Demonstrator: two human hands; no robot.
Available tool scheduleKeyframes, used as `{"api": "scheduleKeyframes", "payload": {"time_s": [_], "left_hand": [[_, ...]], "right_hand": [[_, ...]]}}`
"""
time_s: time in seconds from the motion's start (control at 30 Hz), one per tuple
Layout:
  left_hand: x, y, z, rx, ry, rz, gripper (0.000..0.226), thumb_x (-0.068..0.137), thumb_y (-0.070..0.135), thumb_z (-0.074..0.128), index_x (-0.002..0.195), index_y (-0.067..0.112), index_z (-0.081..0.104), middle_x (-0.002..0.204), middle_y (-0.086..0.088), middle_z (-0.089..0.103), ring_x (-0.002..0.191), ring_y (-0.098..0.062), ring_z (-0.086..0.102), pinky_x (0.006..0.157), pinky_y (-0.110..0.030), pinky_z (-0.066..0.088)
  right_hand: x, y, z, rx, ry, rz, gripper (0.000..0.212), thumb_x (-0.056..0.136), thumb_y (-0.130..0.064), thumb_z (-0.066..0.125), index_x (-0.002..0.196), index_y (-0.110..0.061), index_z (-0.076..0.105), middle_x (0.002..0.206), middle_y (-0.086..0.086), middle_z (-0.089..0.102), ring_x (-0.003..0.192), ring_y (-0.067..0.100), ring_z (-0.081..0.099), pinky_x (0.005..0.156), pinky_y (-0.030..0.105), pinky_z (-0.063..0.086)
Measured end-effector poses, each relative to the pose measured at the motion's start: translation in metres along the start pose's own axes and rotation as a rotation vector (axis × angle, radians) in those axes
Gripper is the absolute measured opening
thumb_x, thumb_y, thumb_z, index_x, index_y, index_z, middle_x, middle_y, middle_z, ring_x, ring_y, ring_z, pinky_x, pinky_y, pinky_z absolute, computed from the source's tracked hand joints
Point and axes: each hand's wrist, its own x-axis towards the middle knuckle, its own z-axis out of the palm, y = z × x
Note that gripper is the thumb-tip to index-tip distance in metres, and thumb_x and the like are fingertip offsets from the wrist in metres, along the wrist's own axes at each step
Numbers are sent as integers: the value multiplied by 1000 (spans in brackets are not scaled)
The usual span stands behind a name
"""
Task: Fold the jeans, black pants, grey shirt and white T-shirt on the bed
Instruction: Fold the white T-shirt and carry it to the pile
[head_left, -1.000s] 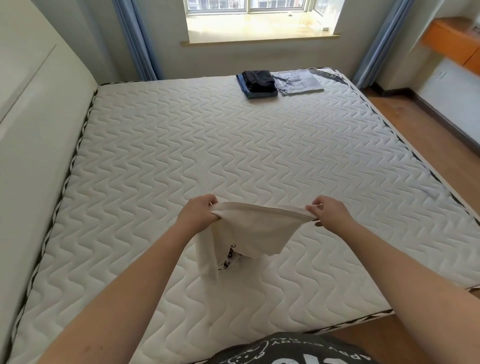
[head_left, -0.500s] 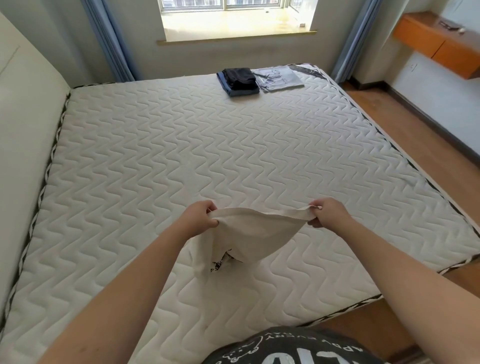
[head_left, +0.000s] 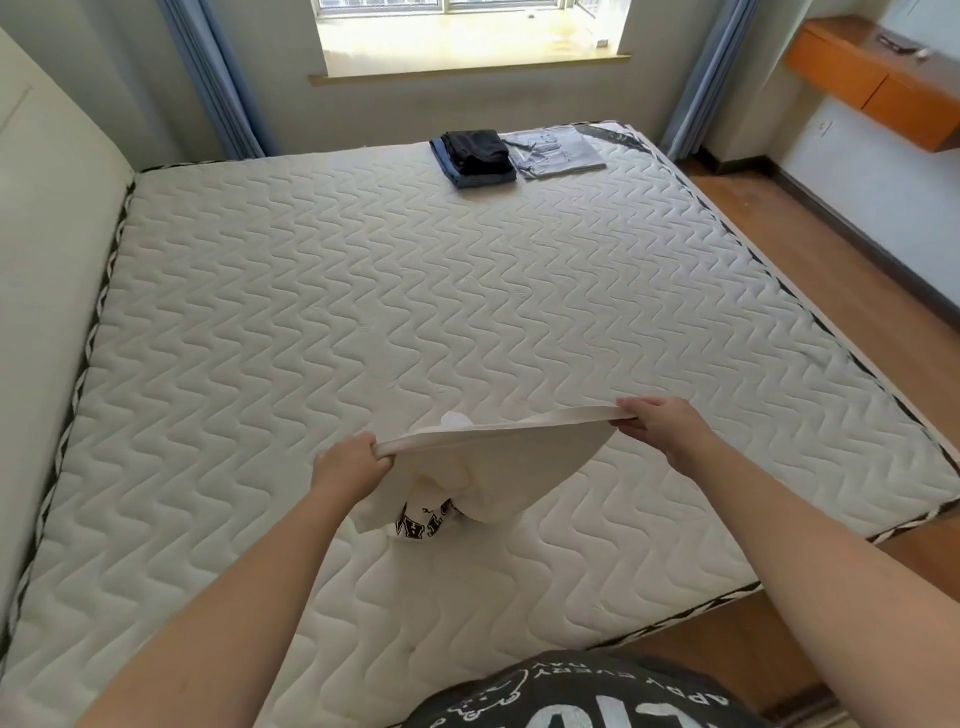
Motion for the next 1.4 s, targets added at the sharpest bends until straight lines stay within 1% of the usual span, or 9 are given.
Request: {"api": "scheduleKeyframes", "payload": {"time_s": [0.17,0.3,0.47,0.6,0.87,1.03,1.17,1.27,1.4], "left_hand": [[-13,-16,9,-154,-13,-24,7,88,27,50,90,21,46,87,-3,62,89,-30,58,76,-38,46],[-19,-1,-8,-256,117,99,10,89,23,56,98,20,53,85,-6,65,84,-32,60,66,-38,46],[-31,43,-39,-399,182,302,15,81,15,64,95,18,66,83,-3,67,81,-22,59,67,-32,43],[-42,69,-54,-435,189,441,11,78,15,70,88,11,67,79,-3,67,76,-20,59,65,-26,38],[-55,57,-50,-636,52,564,33,78,7,67,110,16,67,105,5,64,95,-5,58,84,-13,46],[-52,26,-17,-963,178,-19,24,91,13,51,111,20,63,110,4,64,99,-7,60,82,-23,52],[-55,10,10,-1311,-222,-593,15,98,19,44,94,10,56,85,-13,59,68,-22,58,61,-31,51],[-62,7,28,-1341,-431,-632,28,100,30,40,106,7,56,90,-18,63,75,-25,64,62,-30,55],[-60,16,37,-1445,-483,-594,46,99,49,42,120,9,53,101,-21,64,85,-29,67,63,-34,57]], "right_hand": [[-2,3,9,-222,127,-164,12,88,-4,66,99,1,70,84,14,67,69,20,67,71,27,60],[-15,-8,36,-523,-32,-305,27,90,0,54,86,-21,71,79,6,71,64,12,70,61,22,56],[-40,-18,96,-868,-315,-487,23,91,-19,61,111,-26,69,102,-10,63,90,9,61,81,20,44],[-56,-16,137,-1038,-501,-555,66,78,-40,77,137,-24,51,123,-8,46,109,11,51,94,24,39],[-58,-12,149,-1110,-412,-745,18,91,-28,61,98,-14,70,94,4,63,91,25,58,77,36,45],[-59,4,145,-965,-406,-718,15,88,-15,63,100,-17,72,95,-1,66,86,18,60,79,32,47],[-61,13,143,-918,-411,-723,20,86,-10,64,102,-19,73,99,-6,68,88,12,60,80,22,44],[-65,18,142,-895,-466,-726,26,86,-2,63,104,-18,73,99,-14,64,86,8,56,77,9,36],[-74,24,140,-934,-580,-760,33,84,7,58,101,-17,74,103,-5,66,84,9,54,76,8,36]]}}
